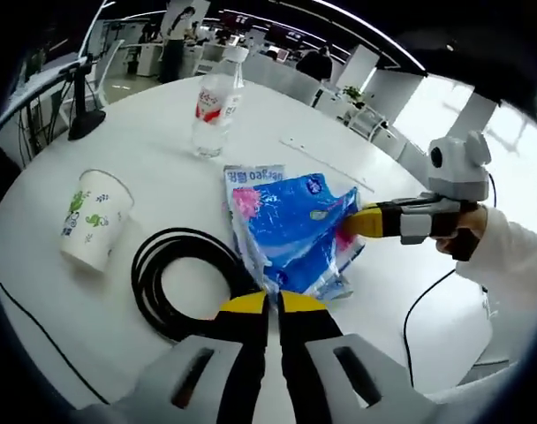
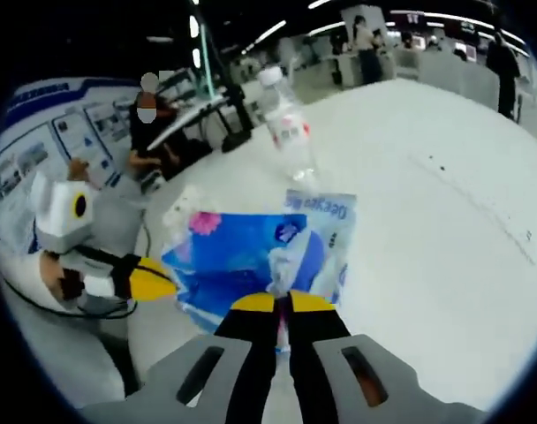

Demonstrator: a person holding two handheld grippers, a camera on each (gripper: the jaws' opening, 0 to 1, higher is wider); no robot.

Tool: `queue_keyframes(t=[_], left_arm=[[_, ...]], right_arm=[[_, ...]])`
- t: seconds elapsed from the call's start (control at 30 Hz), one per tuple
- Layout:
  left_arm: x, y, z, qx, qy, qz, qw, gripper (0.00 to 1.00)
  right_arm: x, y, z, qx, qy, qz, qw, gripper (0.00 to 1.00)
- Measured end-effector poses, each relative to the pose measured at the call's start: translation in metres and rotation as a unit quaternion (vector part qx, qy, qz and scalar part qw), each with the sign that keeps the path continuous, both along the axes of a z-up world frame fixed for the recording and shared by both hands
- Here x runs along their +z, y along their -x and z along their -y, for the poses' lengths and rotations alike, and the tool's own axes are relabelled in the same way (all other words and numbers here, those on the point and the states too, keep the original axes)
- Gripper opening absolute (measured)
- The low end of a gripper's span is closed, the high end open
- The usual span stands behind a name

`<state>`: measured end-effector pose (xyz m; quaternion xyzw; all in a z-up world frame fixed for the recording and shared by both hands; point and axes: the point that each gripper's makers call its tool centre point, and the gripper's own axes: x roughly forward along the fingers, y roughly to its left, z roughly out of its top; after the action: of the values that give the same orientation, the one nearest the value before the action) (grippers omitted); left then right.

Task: Arrange the tabletop items into an orderly group along one side of the table until the central work area is clear of visible clutter.

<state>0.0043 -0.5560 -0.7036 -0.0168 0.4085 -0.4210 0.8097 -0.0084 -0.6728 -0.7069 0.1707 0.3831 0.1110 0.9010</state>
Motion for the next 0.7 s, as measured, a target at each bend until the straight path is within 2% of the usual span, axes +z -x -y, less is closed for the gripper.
queue_keyframes(t=[0.07, 0.1, 0.13, 0.2, 0.3, 0.4, 0.5, 0.57, 0.7], left_arm=[[0.008, 0.0, 0.002, 0.0, 0.007, 0.002, 1.0, 0.0], [0.012, 0.0, 0.003, -0.001, 0.012, 0.001, 0.9999, 0.0], [0.017, 0.001, 0.006, -0.007, 0.017, -0.001, 0.9998, 0.0], [0.027, 0.007, 0.011, -0.035, 0.027, 0.001, 0.999, 0.0], [0.037, 0.011, 0.016, -0.045, 0.036, -0.005, 0.9983, 0.0], [0.045, 0.023, 0.025, -0.067, 0.044, -0.022, 0.9965, 0.0], [0.049, 0.034, 0.034, -0.087, 0.044, -0.019, 0.995, 0.0], [0.05, 0.042, 0.042, -0.11, 0.041, -0.006, 0.9931, 0.0], [0.047, 0.061, 0.057, -0.138, 0.037, -0.016, 0.9897, 0.0]], right_arm=[[0.002, 0.012, 0.001, -0.041, -0.031, -0.021, 0.9985, 0.01], [0.004, 0.016, 0.001, -0.049, -0.037, -0.02, 0.9979, 0.01], [0.011, 0.02, 0.004, -0.056, -0.025, 0.002, 0.9981, 0.01], [0.019, 0.033, 0.006, -0.075, -0.024, 0.012, 0.9969, 0.0], [0.031, 0.05, 0.006, -0.102, -0.029, 0.023, 0.994, 0.0], [0.043, 0.069, 0.01, -0.125, -0.01, 0.039, 0.9914, 0.0], [0.05, 0.094, 0.011, -0.145, 0.02, 0.054, 0.9877, 0.0], [0.051, 0.109, 0.01, -0.153, 0.028, 0.055, 0.9863, 0.0], [0.051, 0.131, 0.016, -0.168, 0.033, 0.047, 0.9842, 0.0]])
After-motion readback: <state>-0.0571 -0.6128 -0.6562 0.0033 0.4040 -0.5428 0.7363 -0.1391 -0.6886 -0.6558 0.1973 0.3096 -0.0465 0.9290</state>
